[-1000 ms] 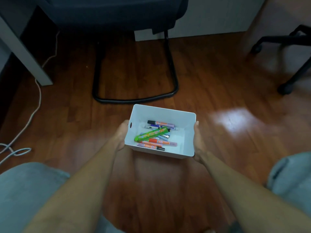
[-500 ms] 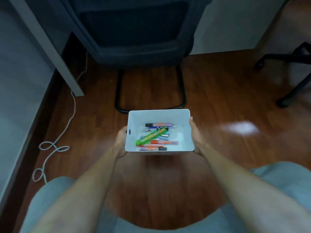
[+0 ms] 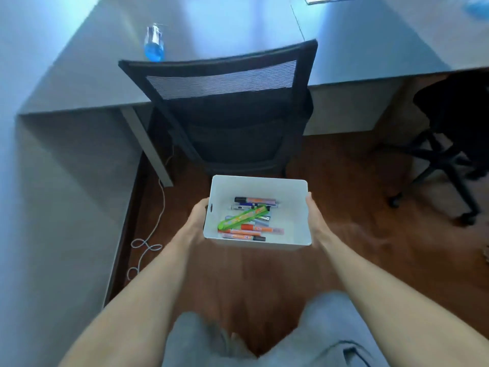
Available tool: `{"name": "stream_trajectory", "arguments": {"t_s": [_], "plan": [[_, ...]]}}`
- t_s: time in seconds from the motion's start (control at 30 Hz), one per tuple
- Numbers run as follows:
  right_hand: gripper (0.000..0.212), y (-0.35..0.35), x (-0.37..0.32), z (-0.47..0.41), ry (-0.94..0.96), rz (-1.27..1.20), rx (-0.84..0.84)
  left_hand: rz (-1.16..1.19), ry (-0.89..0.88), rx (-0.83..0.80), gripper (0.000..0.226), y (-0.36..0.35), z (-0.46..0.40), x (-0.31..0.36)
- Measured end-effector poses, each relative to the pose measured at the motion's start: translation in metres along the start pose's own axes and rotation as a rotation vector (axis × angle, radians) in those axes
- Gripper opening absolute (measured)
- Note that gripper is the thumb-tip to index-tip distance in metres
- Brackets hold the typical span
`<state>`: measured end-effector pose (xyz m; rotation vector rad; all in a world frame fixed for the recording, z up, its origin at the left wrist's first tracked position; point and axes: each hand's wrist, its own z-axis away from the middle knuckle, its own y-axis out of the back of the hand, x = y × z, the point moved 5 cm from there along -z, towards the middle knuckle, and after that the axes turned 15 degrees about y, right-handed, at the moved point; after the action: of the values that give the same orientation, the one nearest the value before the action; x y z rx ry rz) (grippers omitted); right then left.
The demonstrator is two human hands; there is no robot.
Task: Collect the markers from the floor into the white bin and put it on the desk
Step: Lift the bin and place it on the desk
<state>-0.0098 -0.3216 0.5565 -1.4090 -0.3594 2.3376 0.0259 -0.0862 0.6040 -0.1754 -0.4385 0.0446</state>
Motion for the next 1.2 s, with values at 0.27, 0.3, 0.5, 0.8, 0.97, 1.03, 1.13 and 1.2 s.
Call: {"name": "stream_trajectory", "arguments": {"t_s": [0.27, 0.3, 0.5, 0.8, 0.97, 1.03, 1.13, 1.2], "plan": [[0.071, -0.057, -0.140, 0.071, 0.106, 0.052, -0.001, -0.028, -0.123, -0.025, 0.065, -0.030, 0.149, 0.069], [0.071, -0.063, -0.152, 0.077, 0.105, 0.070, -0.031, -0.025, -0.128, -0.035, 0.060, -0.034, 0.165, 0.076], [0.069, -0.095, -0.236, 0.103, 0.199, 0.314, -0.099, -0.052, -0.191, -0.066, 0.046, -0.042, 0.231, 0.112], [0.091, -0.099, -0.311, 0.072, 0.337, 0.419, -0.051, -0.095, -0.317, -0.152, 0.046, -0.059, 0.290, 0.173], [0.082, -0.123, -0.356, 0.064, 0.369, 0.390, -0.027, -0.111, -0.376, -0.177, 0.037, -0.068, 0.312, 0.212], [0.087, -0.126, -0.371, 0.045, 0.400, 0.382, -0.017, -0.070, -0.401, -0.178, 0.034, -0.068, 0.319, 0.227], [0.084, -0.151, -0.399, 0.054, 0.427, 0.414, -0.023, -0.036, -0.445, -0.168, 0.031, -0.070, 0.323, 0.251], [0.071, -0.161, -0.414, 0.052, 0.457, 0.423, -0.014, -0.035, -0.453, -0.165, 0.037, -0.070, 0.326, 0.266]]}}
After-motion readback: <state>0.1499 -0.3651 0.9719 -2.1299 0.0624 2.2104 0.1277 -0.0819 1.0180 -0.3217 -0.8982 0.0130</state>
